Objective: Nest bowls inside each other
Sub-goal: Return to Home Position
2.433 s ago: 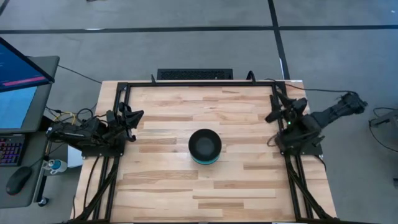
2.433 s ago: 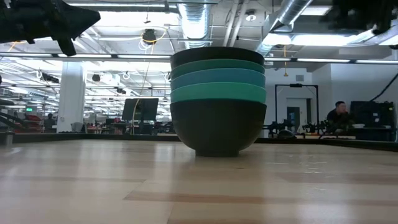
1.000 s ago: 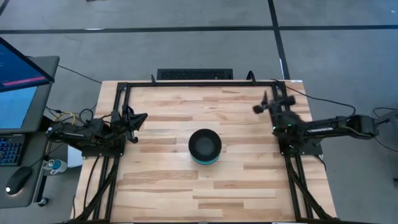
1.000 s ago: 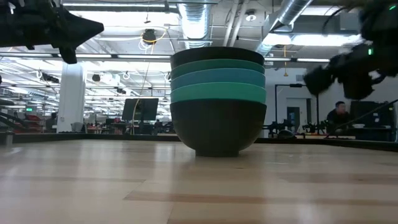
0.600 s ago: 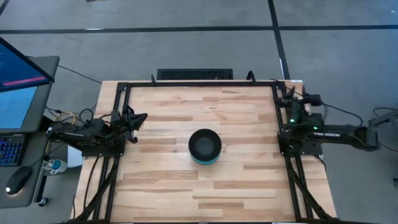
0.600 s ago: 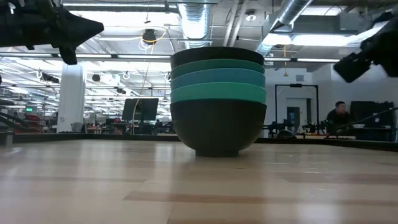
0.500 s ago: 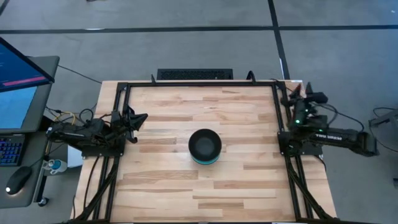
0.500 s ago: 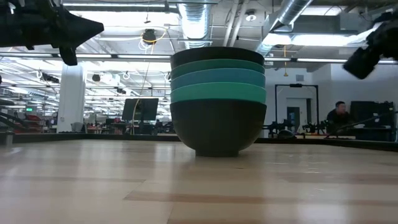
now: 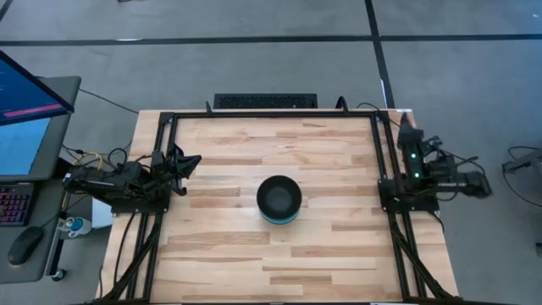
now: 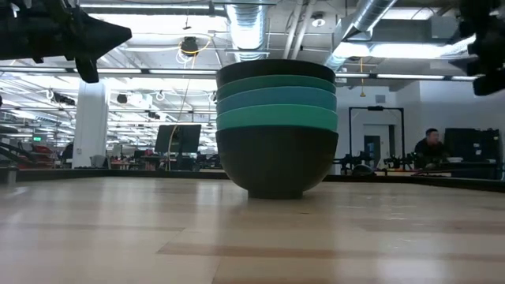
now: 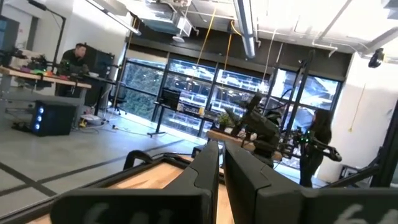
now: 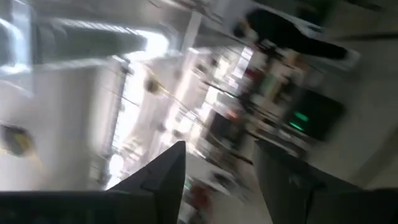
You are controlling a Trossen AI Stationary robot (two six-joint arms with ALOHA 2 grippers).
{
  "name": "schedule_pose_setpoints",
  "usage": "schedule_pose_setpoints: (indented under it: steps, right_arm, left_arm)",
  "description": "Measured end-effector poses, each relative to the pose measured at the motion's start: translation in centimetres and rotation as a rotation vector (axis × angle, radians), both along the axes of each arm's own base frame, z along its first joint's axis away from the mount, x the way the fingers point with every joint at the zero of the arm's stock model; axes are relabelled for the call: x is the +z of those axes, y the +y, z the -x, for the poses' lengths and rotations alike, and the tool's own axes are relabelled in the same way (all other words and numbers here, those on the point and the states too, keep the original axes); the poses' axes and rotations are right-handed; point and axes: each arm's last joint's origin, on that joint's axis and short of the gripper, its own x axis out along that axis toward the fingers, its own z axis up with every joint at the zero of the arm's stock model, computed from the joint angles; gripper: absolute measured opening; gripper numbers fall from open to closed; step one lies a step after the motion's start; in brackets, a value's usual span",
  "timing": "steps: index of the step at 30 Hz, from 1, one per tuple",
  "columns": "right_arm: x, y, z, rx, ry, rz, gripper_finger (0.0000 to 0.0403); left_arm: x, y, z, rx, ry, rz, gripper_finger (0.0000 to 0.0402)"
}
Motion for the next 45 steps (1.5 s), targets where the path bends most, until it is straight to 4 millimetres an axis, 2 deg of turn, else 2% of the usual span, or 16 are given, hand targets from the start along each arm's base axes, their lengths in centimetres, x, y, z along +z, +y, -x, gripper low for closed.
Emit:
schedule_pose_setpoints:
  steps: [4, 6, 11, 19, 25, 27, 29, 31, 36, 37, 40, 43, 45]
  right_arm:
    - [-0.4, 0.7, 0.0, 0.069, 0.266, -0.18, 0.0209]
    - [-0.7, 1.1, -0.3, 0.131, 0.434, -0.208, 0.021]
    - [-0.8, 2.2, -1.0, 0.263, 0.8, 0.013, 0.0208]
    - [-0.9, 3.3, -1.1, 0.376, 1.097, 0.266, 0.0206]
    - [-0.9, 3.2, -1.1, 0.358, 1.138, 0.278, 0.0203]
    - [-0.8, 3.0, -1.0, 0.363, 1.066, 0.221, 0.0203]
    - [-0.6, 2.6, -0.6, 0.406, 0.837, 0.046, 0.0204]
    - [-0.5, 2.2, -0.4, 0.416, 0.677, -0.043, 0.0203]
    - [-0.4, 2.1, -0.3, 0.398, 0.648, -0.06, 0.0203]
    - [-0.3, 2.0, -0.2, 0.413, 0.586, -0.087, 0.0203]
    - [0.4, 1.0, 1.2, 0.49, 0.205, -0.219, 0.0202]
    - [0.7, 0.4, 2.0, 0.521, 0.002, -0.217, 0.0201]
    - [0.9, 0.3, 2.1, 0.547, -0.125, -0.279, 0.0201]
  left_arm:
    - [0.0, 0.0, 0.0, -0.011, -0.003, 0.003, 0.0014]
    - [0.0, 0.0, 0.0, -0.011, 0.002, -0.005, 0.0014]
    - [0.0, 0.1, 0.0, 0.028, 0.007, -0.001, 0.0014]
    - [0.0, 0.1, 0.0, 0.036, 0.005, 0.003, 0.0014]
    - [0.0, 0.1, 0.0, 0.031, -0.001, 0.018, 0.0014]
    - [0.0, 0.1, 0.0, 0.031, -0.001, 0.018, 0.0014]
    - [0.0, 0.1, 0.0, 0.031, -0.001, 0.018, 0.0014]
    - [0.0, 0.1, 0.0, 0.033, 0.002, 0.011, 0.0014]
    - [0.0, 0.1, 0.0, 0.036, 0.007, 0.006, 0.0014]
    - [0.0, 0.1, 0.0, 0.037, 0.006, 0.006, 0.0014]
    - [0.0, 0.1, 0.0, 0.037, 0.007, 0.006, 0.0014]
    - [0.0, 0.1, 0.0, 0.049, 0.012, -0.004, 0.0014]
    - [0.0, 0.1, 0.0, 0.056, 0.019, -0.019, 0.0014]
